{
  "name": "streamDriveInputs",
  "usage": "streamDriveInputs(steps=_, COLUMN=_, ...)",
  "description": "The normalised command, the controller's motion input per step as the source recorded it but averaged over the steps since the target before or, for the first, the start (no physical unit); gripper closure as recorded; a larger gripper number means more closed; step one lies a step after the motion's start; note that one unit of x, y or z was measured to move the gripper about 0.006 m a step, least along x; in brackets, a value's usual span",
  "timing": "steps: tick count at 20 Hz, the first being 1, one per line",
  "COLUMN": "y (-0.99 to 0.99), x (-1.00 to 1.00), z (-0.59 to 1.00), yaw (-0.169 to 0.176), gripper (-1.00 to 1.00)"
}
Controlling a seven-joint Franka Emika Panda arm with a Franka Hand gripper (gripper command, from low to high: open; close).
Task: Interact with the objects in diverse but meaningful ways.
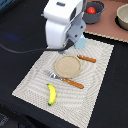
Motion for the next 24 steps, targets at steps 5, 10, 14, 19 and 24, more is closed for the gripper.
streamDriveInputs(steps=5, y=-0.61, x=0.26, z=-0.13, yaw=-0.098, gripper=-1.00)
streamDriveInputs(steps=10, y=-0.50, x=0.35, z=-0.15, yaw=-0.115, gripper=-1.00)
streamDriveInputs(steps=14, y=-0.41, x=0.37, z=-0.22, yaw=-0.132, gripper=-1.00)
streamDriveInputs(steps=19, y=-0.35, x=0.13, z=-0.22, yaw=-0.106, gripper=-1.00)
streamDriveInputs(steps=24, y=-0.26, x=0.00, z=-0.13, yaw=-0.060, gripper=-1.00)
